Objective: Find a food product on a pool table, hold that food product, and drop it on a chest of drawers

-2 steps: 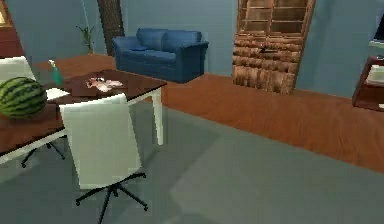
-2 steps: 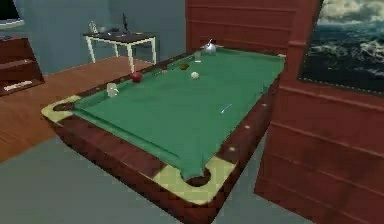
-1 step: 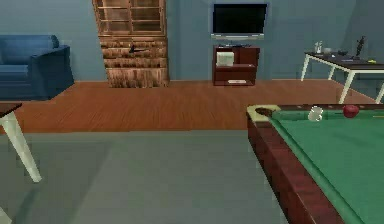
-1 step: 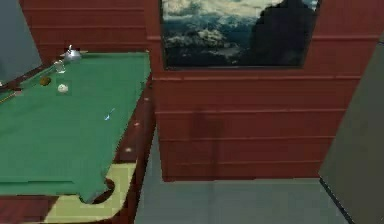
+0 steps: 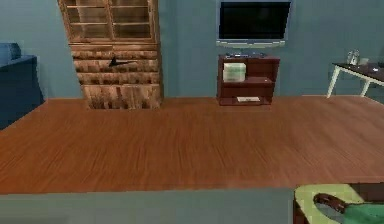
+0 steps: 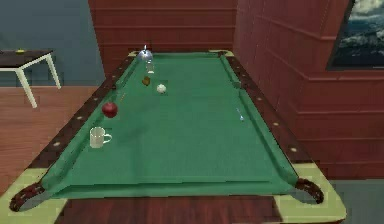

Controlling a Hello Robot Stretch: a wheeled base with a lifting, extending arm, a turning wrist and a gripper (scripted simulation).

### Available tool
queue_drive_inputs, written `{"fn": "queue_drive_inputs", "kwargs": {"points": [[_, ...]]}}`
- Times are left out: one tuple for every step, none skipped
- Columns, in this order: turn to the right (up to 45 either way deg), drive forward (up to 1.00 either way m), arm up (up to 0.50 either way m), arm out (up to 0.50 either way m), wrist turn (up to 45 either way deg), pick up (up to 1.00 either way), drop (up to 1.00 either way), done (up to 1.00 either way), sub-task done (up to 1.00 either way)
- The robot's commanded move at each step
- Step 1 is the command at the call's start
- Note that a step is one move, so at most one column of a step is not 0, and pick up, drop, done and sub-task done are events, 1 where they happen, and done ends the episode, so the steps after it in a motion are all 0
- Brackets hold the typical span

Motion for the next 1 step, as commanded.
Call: {"fn": "queue_drive_inputs", "kwargs": {"points": [[3.0,0.00,0.00,0.00,0.0,0.00,0.00,0.00,0.00]]}}
